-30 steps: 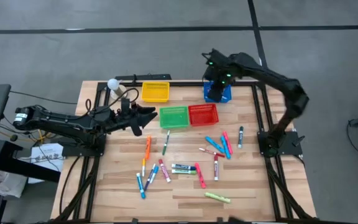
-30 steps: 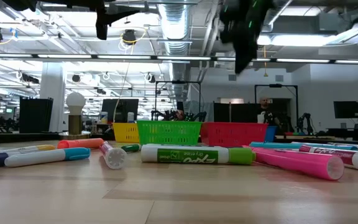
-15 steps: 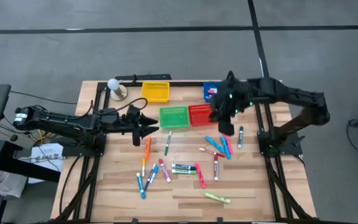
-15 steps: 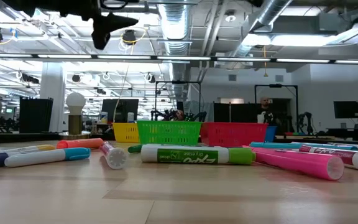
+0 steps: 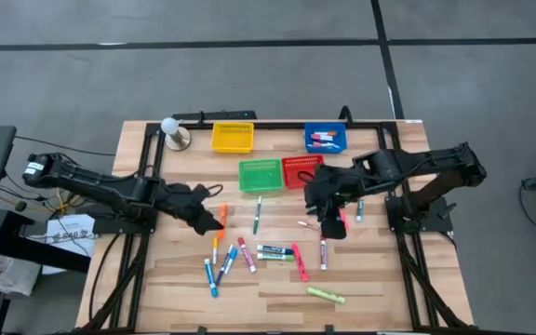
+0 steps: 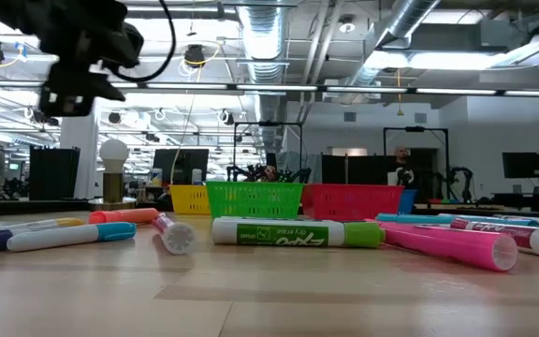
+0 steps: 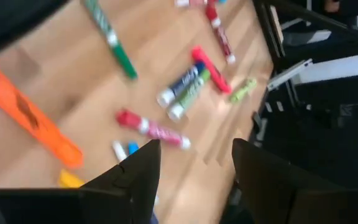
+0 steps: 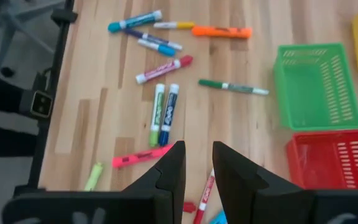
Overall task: Pick & Place Markers
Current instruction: Put the yellow highlighter pen into the blue bin
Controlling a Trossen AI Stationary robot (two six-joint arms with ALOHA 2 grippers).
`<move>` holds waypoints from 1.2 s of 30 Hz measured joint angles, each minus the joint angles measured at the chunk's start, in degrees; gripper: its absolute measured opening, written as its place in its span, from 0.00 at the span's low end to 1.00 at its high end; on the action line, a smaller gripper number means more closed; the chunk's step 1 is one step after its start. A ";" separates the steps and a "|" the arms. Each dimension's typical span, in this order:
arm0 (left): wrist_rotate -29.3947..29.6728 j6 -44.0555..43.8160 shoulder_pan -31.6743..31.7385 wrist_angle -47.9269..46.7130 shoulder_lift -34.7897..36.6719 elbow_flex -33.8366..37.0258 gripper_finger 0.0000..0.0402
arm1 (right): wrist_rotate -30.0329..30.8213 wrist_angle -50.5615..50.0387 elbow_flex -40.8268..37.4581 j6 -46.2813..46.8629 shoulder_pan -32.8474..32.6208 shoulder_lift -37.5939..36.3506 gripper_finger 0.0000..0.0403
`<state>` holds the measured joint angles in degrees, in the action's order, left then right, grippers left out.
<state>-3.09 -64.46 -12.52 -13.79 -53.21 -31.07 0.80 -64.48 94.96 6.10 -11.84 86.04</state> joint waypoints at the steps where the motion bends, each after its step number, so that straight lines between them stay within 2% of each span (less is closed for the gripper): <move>1: 0.00 -2.38 -0.87 -0.43 0.00 0.00 0.49 | 0.63 -0.21 -0.04 0.01 0.00 0.00 0.17; 7: 0.36 -17.54 -5.82 -5.88 -0.07 0.00 0.47 | 1.16 -1.95 -0.07 -1.19 0.71 -0.36 0.17; 10: 4.72 -23.26 -8.31 -9.14 -0.18 0.00 0.44 | 1.19 -1.68 -0.56 -4.48 1.19 -0.42 0.17; 13: 7.79 -25.44 -10.25 -9.17 -0.70 0.00 0.41 | 0.91 -1.43 -4.30 -6.14 2.91 -2.58 0.17; 19: 9.92 -27.96 -12.08 -8.76 -3.47 0.00 0.38 | 0.40 9.91 -19.71 -5.27 8.81 -16.52 0.17; 24: 9.94 -28.55 -12.21 -8.06 -6.22 0.00 0.39 | -6.03 24.70 -34.44 -3.04 14.07 -32.55 0.17; 27: 9.49 -30.19 -12.23 -7.89 -7.52 0.00 0.39 | -7.35 32.38 -42.18 -0.52 16.25 -40.63 0.17; 32: 7.72 -33.00 -12.23 -7.79 -9.64 0.00 0.39 | -7.29 40.12 -51.34 4.06 17.14 -51.40 0.17; 36: 4.65 -36.89 -12.21 -7.69 -11.91 0.00 0.38 | -6.82 41.52 -54.79 5.94 17.14 -55.51 0.17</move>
<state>1.56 -101.35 -24.73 -21.48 -65.12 -31.07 -6.02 -22.96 40.17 12.05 5.30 30.53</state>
